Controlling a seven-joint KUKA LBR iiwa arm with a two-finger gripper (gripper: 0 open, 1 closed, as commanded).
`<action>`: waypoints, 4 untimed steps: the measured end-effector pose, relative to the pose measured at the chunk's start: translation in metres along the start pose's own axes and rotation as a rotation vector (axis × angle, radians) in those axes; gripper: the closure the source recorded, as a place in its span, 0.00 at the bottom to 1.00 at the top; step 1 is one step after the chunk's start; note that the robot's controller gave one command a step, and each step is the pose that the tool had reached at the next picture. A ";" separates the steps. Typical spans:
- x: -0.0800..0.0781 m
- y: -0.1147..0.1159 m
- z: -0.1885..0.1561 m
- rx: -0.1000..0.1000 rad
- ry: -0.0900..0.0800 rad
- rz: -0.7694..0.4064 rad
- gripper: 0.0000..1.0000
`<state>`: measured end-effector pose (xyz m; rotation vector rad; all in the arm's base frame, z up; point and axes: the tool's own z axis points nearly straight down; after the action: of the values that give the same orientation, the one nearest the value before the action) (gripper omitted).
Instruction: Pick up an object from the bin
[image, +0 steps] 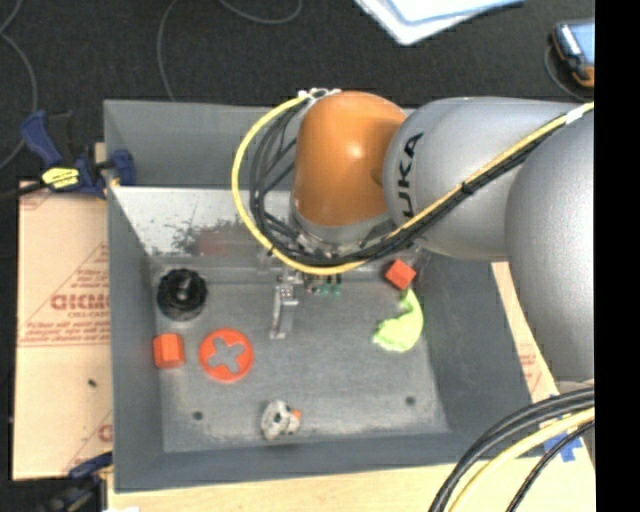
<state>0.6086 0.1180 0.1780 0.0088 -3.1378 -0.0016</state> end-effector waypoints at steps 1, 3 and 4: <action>-0.001 -0.001 -0.005 -0.001 -0.008 0.004 0.00; 0.035 0.025 0.068 -0.003 -0.013 0.063 0.00; 0.026 0.027 0.110 -0.004 0.001 0.076 0.00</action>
Offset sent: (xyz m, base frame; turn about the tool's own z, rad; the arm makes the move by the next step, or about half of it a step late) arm -0.0275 0.0267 -0.1080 0.0812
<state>0.5816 0.1452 0.0681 -0.1104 -3.1352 -0.0076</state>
